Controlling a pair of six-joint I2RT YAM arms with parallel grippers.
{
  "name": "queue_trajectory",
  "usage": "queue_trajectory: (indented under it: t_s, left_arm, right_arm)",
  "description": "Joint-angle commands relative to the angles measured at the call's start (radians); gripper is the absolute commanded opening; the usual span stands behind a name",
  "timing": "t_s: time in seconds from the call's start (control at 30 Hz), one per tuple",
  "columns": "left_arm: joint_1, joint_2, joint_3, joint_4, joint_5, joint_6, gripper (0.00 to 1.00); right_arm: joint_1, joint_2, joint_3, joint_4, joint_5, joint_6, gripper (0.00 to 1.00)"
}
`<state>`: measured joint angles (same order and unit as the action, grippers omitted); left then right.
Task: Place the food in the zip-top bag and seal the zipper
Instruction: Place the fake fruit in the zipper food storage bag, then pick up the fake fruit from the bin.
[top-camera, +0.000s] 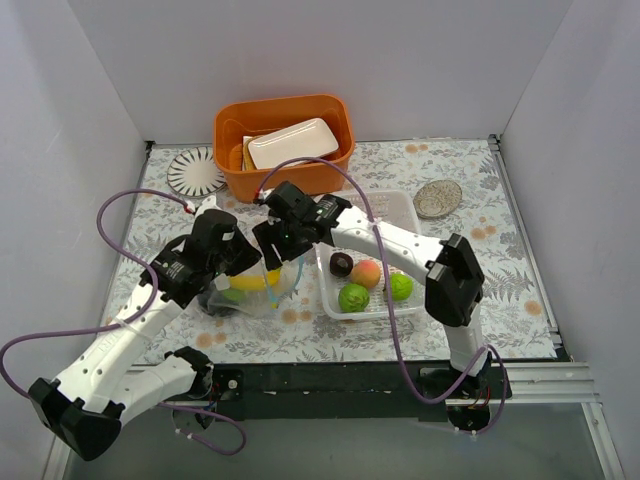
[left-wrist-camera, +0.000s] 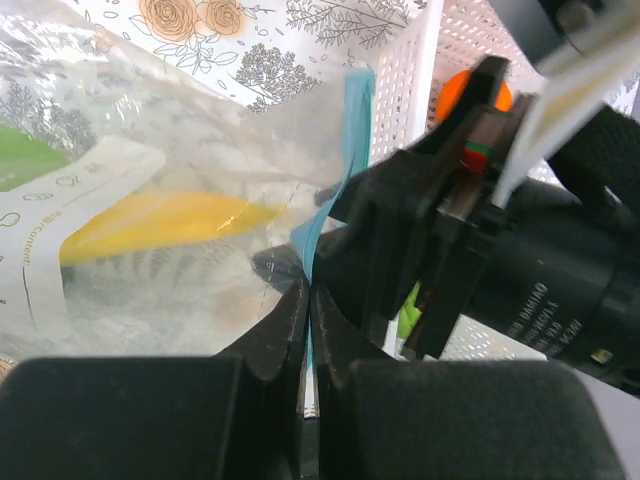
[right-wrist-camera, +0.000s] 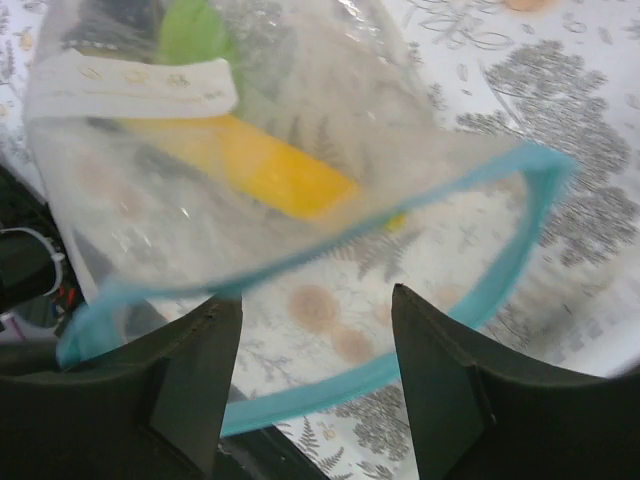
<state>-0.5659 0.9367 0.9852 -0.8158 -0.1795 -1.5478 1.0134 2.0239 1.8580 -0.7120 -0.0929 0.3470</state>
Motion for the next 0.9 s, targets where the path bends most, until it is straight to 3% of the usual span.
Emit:
queue_trajectory:
  t_s: [0.0, 0.07, 0.2, 0.4, 0.67, 0.8, 0.87]
  left_arm:
    - [-0.003, -0.032, 0.046, -0.022, -0.046, 0.002, 0.0]
    - [-0.003, -0.035, 0.053, -0.039, -0.072, 0.0, 0.0]
    - [-0.003, -0.055, 0.073, -0.049, -0.109, -0.006, 0.0]
    - [-0.003, -0.073, 0.093, -0.06, -0.15, -0.008, 0.0]
    - [-0.003, -0.049, 0.046, -0.039, -0.103, -0.015, 0.0]
    - [-0.003, -0.047, 0.04, -0.031, -0.087, -0.02, 0.0]
    - [-0.003, -0.049, 0.043, -0.039, -0.089, -0.018, 0.0]
  right_arm:
    - [-0.024, -0.206, -0.104, 0.132, 0.165, 0.03, 0.7]
    - [-0.042, -0.296, -0.184, 0.158, 0.212, 0.029, 0.7]
    - [-0.091, -0.444, -0.344, 0.192, 0.352, 0.053, 0.8]
    - [-0.285, -0.594, -0.623, 0.2, 0.302, 0.072, 0.83]
    - [-0.392, -0.521, -0.658, 0.209, 0.283, 0.026, 0.84]
    - [-0.429, -0.447, -0.583, 0.249, 0.26, -0.014, 0.95]
    - [-0.455, -0.387, -0.542, 0.266, 0.239, -0.026, 0.95]
